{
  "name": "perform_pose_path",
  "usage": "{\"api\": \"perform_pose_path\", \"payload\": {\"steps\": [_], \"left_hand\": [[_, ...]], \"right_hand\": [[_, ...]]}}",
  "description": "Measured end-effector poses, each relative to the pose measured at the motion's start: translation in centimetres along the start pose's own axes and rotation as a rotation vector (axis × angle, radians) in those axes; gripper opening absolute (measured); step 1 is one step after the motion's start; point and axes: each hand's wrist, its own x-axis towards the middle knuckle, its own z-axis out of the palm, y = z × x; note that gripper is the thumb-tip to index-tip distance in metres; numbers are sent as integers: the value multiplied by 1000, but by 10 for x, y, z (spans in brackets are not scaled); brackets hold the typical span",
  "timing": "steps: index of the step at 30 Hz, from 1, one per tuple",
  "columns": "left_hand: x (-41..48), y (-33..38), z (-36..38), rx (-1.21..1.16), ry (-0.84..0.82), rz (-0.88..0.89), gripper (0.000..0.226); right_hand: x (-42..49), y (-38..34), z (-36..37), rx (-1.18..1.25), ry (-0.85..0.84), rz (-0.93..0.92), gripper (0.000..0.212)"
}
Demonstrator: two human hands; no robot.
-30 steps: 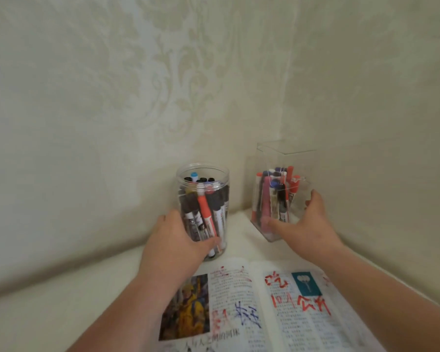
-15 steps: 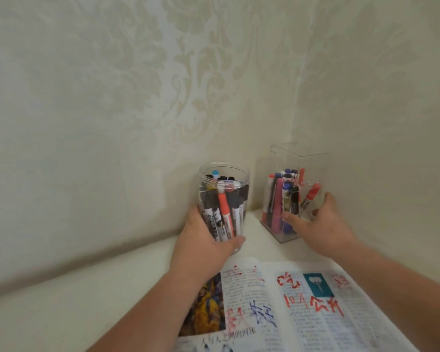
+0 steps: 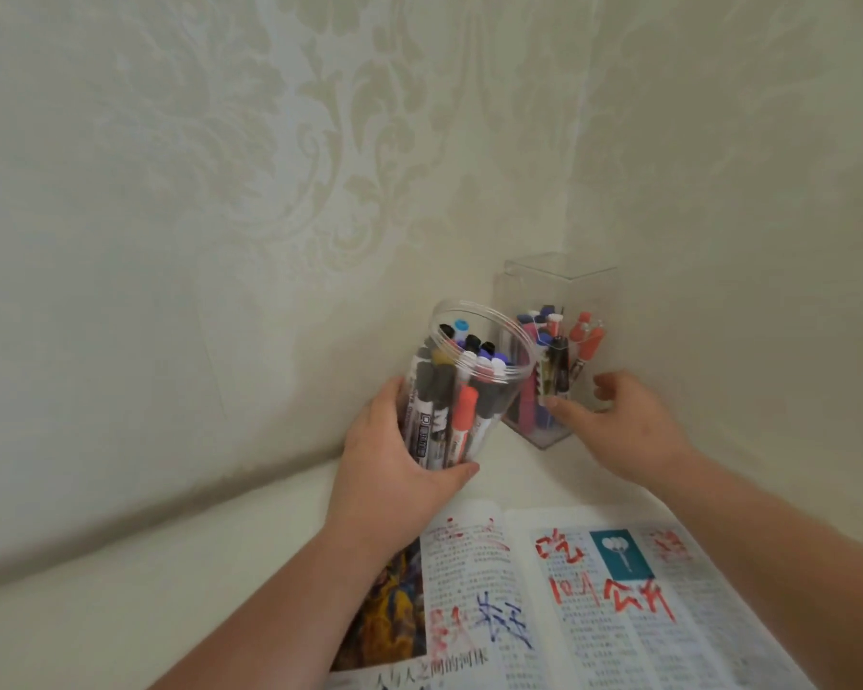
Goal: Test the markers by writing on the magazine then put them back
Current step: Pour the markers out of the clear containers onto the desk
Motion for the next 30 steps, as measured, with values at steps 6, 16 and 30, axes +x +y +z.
{"api": "perform_pose_path", "payload": {"steps": [6, 16, 30], "left_hand": [[-6, 11, 4, 263, -1, 241, 105], [-17, 31, 5, 108, -79, 287, 110], [-4, 93, 21, -781, -242, -7, 78]], "right_hand": [[-41, -1, -19, 782, -260, -210, 93], [-36, 17, -18, 966, -284, 117, 66], [-21, 35, -27, 1599, -205, 372, 64]]}}
